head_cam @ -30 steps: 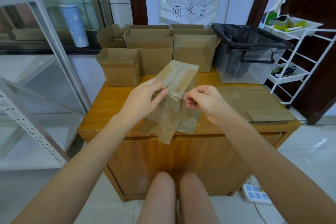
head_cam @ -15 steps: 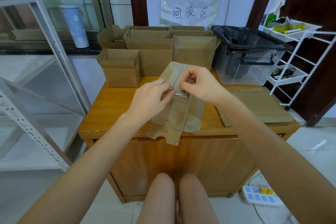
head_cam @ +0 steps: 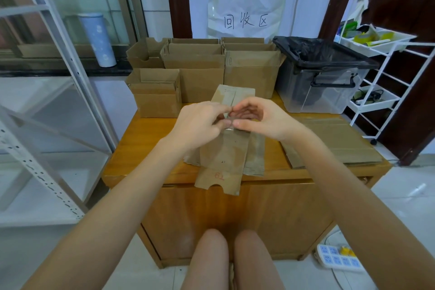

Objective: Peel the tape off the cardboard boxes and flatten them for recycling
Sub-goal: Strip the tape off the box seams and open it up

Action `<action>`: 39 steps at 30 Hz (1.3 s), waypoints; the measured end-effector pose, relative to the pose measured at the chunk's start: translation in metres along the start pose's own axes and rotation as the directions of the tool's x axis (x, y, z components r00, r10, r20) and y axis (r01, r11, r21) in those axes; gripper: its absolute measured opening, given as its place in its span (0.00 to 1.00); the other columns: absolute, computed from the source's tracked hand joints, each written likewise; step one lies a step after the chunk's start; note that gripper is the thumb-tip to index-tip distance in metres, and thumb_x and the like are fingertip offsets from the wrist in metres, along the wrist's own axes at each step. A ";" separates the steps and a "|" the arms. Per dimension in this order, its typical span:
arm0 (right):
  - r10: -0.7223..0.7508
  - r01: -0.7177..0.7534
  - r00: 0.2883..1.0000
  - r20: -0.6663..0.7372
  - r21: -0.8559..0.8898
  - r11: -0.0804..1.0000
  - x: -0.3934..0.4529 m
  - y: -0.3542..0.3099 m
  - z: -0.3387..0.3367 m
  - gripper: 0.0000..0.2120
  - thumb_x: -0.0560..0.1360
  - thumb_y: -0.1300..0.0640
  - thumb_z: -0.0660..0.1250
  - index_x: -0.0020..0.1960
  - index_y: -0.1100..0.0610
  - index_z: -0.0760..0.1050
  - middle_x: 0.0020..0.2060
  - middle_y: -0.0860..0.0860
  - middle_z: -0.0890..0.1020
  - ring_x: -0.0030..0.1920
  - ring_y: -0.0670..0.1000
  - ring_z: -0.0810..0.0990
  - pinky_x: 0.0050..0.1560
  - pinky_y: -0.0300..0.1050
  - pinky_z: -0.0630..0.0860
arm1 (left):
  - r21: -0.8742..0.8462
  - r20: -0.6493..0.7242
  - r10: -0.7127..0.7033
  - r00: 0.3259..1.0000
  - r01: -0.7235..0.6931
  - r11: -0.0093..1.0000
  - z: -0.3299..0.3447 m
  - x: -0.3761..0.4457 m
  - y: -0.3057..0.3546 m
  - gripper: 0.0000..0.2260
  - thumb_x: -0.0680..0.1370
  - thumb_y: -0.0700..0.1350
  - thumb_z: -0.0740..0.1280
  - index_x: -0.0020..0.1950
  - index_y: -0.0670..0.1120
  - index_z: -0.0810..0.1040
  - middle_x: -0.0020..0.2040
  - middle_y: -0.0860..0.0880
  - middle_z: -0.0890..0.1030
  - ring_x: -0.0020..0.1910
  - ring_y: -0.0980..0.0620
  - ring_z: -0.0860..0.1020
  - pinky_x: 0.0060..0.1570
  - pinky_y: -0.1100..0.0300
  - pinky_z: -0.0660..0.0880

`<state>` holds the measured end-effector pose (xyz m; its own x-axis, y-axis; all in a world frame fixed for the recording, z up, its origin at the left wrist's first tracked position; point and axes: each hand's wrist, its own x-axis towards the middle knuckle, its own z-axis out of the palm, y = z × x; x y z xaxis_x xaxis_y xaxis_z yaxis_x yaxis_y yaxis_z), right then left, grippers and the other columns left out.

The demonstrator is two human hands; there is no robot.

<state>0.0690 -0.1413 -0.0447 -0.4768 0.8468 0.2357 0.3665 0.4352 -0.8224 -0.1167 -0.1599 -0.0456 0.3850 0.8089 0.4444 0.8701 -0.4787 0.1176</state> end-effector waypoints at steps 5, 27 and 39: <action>-0.099 0.111 0.993 0.066 -0.200 0.973 0.003 0.006 -0.003 0.12 0.71 0.59 0.74 0.53 0.59 0.79 0.48 0.49 0.82 0.50 0.45 0.80 0.55 0.38 0.76 | -0.024 0.066 -0.057 0.996 0.059 0.998 -0.005 0.006 -0.006 0.08 0.78 0.54 0.65 0.50 0.52 0.80 0.45 0.53 0.82 0.47 0.52 0.78 0.41 0.59 0.71; 0.017 -0.011 0.998 -0.064 0.083 0.996 0.027 0.002 0.003 0.07 0.81 0.55 0.60 0.52 0.57 0.75 0.39 0.53 0.84 0.40 0.49 0.83 0.40 0.40 0.78 | -0.389 0.160 -0.287 0.944 0.328 0.861 -0.008 0.031 -0.010 0.12 0.81 0.54 0.60 0.48 0.48 0.77 0.34 0.52 0.80 0.31 0.49 0.80 0.36 0.56 0.78; 0.073 -0.070 0.997 -0.003 0.266 0.962 0.020 0.006 -0.009 0.11 0.78 0.63 0.64 0.59 0.55 0.76 0.46 0.50 0.84 0.46 0.45 0.83 0.48 0.36 0.77 | -0.575 0.167 -0.377 0.911 0.401 0.713 -0.003 0.028 -0.012 0.16 0.78 0.56 0.64 0.49 0.43 0.76 0.34 0.51 0.79 0.28 0.58 0.77 0.27 0.68 0.73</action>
<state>0.0686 -0.1187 -0.0403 -0.4463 0.8773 0.1764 0.1733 0.2782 -0.9448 -0.1173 -0.1326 -0.0317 0.0738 0.9744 0.2126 0.5977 -0.2138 0.7727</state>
